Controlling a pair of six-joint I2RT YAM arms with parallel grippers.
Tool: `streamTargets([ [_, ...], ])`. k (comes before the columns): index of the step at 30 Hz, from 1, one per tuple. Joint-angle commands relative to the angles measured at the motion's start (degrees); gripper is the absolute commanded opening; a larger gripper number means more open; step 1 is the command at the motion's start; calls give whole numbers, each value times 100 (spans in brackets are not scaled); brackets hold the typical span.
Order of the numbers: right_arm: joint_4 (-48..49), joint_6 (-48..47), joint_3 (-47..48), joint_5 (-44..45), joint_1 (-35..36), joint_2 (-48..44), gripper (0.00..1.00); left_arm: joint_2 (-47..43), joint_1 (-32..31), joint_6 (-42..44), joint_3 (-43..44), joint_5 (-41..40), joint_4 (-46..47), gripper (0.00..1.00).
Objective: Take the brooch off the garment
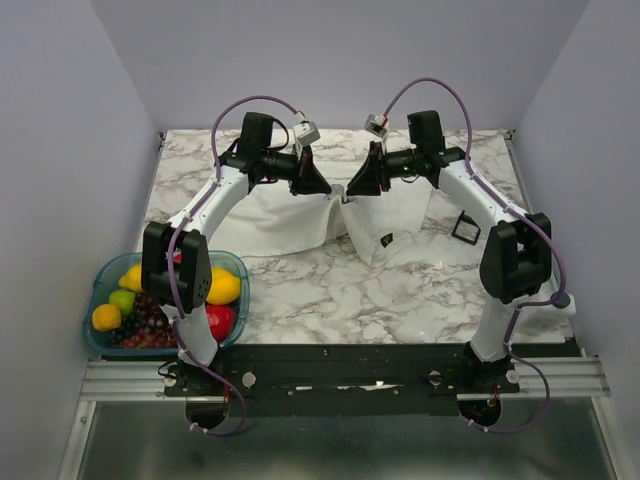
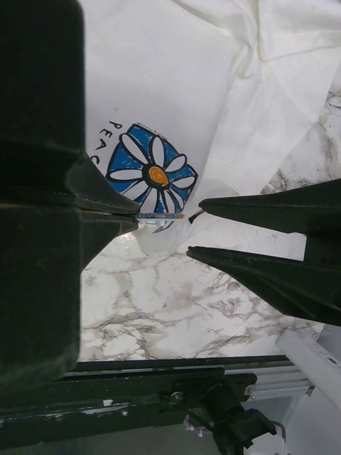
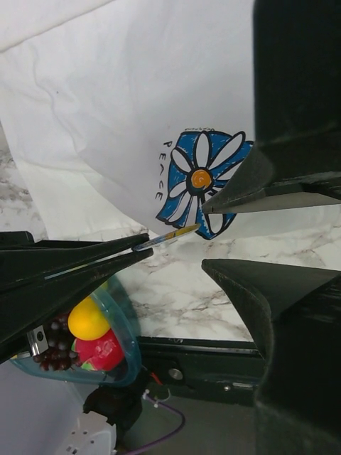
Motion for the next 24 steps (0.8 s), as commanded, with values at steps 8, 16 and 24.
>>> streamTargets([
  [8, 300, 369, 59, -240, 48, 111, 44, -53, 14, -766, -94, 490, 830, 0],
  [16, 564, 668, 6, -179, 65, 199, 37, 17, 23, -1092, -120, 534, 1156, 0],
  [24, 731, 897, -20, -170, 66, 243, 36, 43, 31, -1276, -138, 534, 1244, 0],
])
